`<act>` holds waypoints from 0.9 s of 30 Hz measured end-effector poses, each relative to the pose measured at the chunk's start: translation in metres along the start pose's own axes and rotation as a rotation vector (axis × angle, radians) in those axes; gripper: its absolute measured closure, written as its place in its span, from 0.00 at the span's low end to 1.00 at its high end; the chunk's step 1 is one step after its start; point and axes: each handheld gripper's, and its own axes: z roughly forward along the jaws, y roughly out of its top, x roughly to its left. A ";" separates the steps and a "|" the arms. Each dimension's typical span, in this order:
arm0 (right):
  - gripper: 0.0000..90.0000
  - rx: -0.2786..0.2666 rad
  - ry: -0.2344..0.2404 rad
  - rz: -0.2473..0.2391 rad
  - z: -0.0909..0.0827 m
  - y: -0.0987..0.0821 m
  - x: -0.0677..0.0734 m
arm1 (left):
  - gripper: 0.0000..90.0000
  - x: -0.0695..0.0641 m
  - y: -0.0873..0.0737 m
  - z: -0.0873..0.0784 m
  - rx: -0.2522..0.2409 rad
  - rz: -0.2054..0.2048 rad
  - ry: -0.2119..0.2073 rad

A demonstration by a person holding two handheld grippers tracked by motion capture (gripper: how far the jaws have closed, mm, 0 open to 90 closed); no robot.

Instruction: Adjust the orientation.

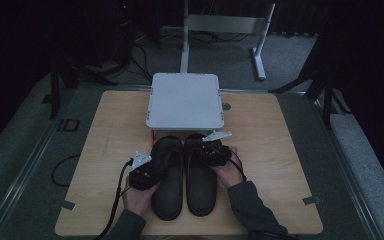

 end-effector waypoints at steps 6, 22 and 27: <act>0.75 0.009 -0.003 0.009 -0.005 -0.010 -0.003 | 0.76 -0.002 -0.003 0.003 0.007 -0.023 -0.013; 0.75 0.062 -0.001 -0.082 -0.012 -0.019 0.000 | 0.74 -0.005 -0.009 0.004 0.016 -0.038 0.011; 0.57 0.038 -0.019 -0.045 -0.019 -0.019 0.002 | 0.66 -0.008 -0.009 0.002 -0.004 -0.014 0.019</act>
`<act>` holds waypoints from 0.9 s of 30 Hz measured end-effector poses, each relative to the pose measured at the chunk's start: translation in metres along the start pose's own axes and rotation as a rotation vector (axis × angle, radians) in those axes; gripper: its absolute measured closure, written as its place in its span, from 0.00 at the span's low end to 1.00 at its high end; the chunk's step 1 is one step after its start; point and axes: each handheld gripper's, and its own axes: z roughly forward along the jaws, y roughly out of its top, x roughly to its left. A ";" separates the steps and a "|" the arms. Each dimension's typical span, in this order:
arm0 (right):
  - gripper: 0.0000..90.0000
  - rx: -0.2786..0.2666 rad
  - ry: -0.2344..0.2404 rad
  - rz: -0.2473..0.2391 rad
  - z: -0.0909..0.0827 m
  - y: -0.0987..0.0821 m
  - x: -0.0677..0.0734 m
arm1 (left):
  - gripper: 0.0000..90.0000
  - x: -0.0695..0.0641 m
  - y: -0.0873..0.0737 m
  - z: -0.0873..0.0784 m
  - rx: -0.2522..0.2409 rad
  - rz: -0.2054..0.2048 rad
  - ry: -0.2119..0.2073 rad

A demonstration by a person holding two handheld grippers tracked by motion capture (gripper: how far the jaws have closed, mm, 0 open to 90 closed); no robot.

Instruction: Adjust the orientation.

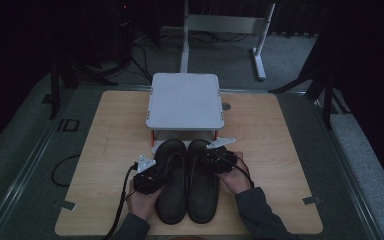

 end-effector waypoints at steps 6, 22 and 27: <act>0.48 -0.106 -0.034 0.007 -0.033 -0.003 0.017 | 0.58 0.003 0.003 -0.010 -0.046 0.033 0.008; 0.37 -0.117 0.084 0.065 -0.034 -0.031 0.080 | 0.57 0.019 0.009 -0.030 -0.096 0.030 0.040; 0.33 -0.125 0.073 0.092 -0.029 -0.033 0.085 | 0.57 0.022 0.009 -0.032 -0.101 0.021 0.046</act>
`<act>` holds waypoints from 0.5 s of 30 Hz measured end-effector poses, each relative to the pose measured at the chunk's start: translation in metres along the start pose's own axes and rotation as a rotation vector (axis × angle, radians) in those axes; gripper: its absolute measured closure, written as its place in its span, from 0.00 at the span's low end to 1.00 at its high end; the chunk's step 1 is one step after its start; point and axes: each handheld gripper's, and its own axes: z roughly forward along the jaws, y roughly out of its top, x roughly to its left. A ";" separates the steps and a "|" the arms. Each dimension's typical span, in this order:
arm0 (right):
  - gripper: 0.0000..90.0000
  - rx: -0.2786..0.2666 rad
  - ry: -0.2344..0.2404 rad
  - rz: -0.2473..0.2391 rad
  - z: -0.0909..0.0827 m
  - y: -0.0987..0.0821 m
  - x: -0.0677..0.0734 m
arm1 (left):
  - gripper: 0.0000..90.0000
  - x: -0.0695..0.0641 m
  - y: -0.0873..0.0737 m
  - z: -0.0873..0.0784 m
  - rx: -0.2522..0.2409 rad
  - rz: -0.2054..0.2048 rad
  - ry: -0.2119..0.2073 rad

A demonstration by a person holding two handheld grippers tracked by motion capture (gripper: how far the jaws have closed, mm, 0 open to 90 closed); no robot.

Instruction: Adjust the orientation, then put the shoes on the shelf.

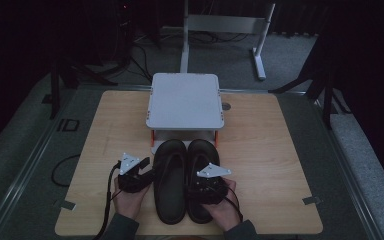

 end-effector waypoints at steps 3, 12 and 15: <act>0.32 -0.004 -0.002 0.019 0.003 0.000 0.001 | 0.57 0.001 0.000 0.000 0.001 0.000 -0.001; 0.32 -0.016 -0.025 0.033 0.010 -0.003 0.007 | 0.57 0.004 0.000 -0.003 -0.009 0.001 0.012; 0.32 -0.020 -0.020 0.046 0.013 -0.004 0.009 | 0.57 0.005 0.000 -0.003 -0.008 0.000 0.015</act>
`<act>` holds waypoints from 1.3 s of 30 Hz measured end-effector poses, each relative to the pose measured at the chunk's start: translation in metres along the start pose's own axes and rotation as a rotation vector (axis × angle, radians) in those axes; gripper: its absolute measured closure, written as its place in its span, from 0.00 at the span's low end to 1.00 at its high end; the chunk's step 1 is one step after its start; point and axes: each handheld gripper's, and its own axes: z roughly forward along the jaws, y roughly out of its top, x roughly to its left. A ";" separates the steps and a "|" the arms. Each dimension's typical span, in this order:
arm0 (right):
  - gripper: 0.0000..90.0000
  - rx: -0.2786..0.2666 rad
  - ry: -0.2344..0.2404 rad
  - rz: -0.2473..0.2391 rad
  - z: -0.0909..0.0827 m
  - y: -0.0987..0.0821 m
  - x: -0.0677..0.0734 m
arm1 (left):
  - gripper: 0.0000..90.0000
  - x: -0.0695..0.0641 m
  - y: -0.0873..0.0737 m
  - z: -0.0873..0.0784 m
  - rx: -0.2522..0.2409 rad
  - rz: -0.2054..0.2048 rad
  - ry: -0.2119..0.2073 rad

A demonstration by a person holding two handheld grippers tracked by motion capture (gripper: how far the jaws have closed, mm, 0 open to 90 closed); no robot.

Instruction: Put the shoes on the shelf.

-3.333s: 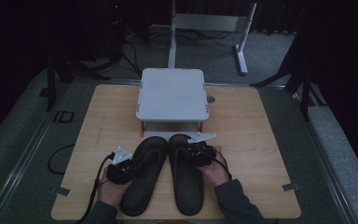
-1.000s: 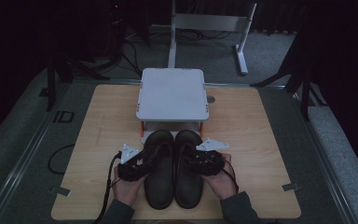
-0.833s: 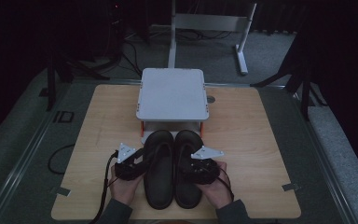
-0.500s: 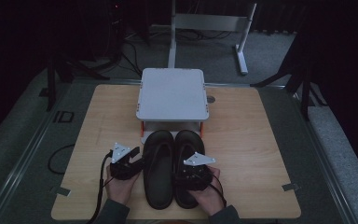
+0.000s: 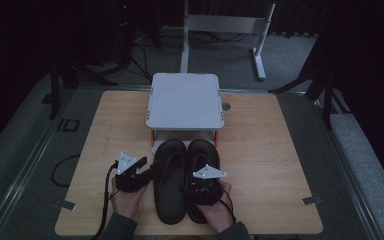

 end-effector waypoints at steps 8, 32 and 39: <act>0.39 0.004 -0.011 -0.007 0.011 -0.001 0.003 | 0.57 0.001 0.000 -0.001 -0.003 -0.002 0.004; 0.74 0.049 -0.045 -0.094 0.012 0.002 0.006 | 0.57 0.003 -0.001 -0.001 -0.006 -0.005 0.003; 0.81 0.057 -0.021 -0.120 0.008 -0.001 -0.007 | 0.57 0.003 -0.001 -0.001 -0.005 -0.005 0.003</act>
